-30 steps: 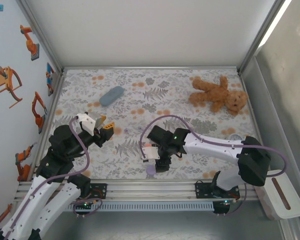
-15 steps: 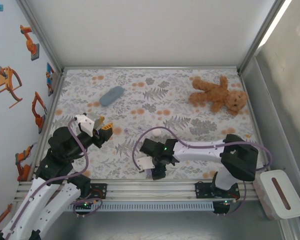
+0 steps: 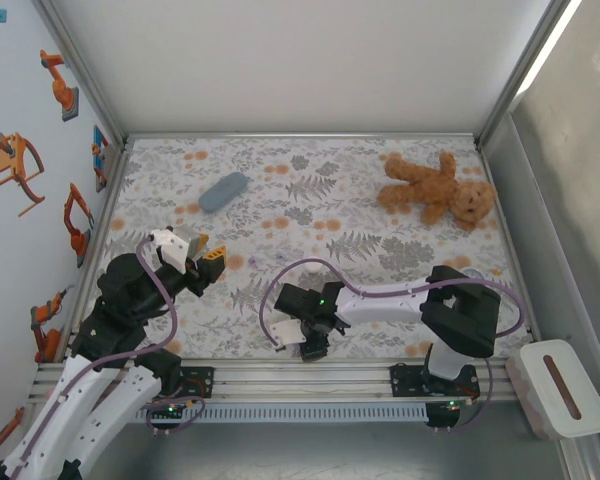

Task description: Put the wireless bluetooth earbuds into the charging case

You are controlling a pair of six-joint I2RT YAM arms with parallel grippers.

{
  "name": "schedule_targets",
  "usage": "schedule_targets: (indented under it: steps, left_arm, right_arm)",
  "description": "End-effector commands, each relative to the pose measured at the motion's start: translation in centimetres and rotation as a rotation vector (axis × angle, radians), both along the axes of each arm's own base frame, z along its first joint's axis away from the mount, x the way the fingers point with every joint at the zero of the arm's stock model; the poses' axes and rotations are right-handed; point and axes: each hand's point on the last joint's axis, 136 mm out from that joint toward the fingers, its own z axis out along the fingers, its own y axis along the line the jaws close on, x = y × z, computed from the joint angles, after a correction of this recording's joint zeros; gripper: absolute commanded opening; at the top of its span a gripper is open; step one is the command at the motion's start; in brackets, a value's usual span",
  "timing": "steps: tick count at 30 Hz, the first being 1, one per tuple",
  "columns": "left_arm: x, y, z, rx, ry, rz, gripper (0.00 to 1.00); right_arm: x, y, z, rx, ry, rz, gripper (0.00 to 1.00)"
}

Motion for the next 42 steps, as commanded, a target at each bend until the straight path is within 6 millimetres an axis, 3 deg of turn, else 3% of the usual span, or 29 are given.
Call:
schedule_targets:
  steps: [1, 8, 14, 17, 22, 28, 31, 36, 42]
  left_arm:
    - [-0.1, 0.2, 0.1, -0.006, 0.007, 0.011, 0.5]
    - [-0.1, 0.1, -0.4, -0.01, 0.035, 0.006, 0.49]
    - [-0.3, 0.0, -1.0, -0.035, 0.089, 0.009, 0.49]
    - [-0.4, -0.2, -1.2, -0.073, 0.128, 0.004, 0.5]
    - [-0.2, -1.4, -1.4, -0.195, 0.232, -0.018, 0.52]
    - [0.2, -4.8, -0.4, -0.383, 0.418, -0.141, 0.54]
    - [0.4, -7.0, 0.7, -0.484, 0.501, -0.243, 0.55]
    - [0.0, -10.0, 1.2, -0.494, 0.567, -0.363, 0.57]
    - [-0.7, -12.7, 0.7, -0.446, 0.575, -0.417, 0.59]
  right_arm:
    - [0.7, 0.0, -1.1, -0.021, -0.032, -0.012, 0.58]
    - [1.7, 0.4, 0.2, 0.022, -0.024, -0.052, 0.43]
    - [3.6, 1.0, 4.1, 0.158, -0.027, -0.129, 0.41]
    - [5.7, 0.9, 7.5, 0.277, -0.041, -0.201, 0.41]
    - [9.2, 0.7, 15.4, 0.501, -0.194, -0.262, 0.41]
    - [10.8, 1.1, 23.2, 0.676, -0.364, -0.243, 0.42]
    - [11.1, 1.7, 25.9, 0.748, -0.407, -0.227, 0.42]
    - [11.5, 2.7, 27.7, 0.804, -0.434, -0.209, 0.41]
    - [12.2, 3.2, 27.9, 0.808, -0.459, -0.206, 0.41]
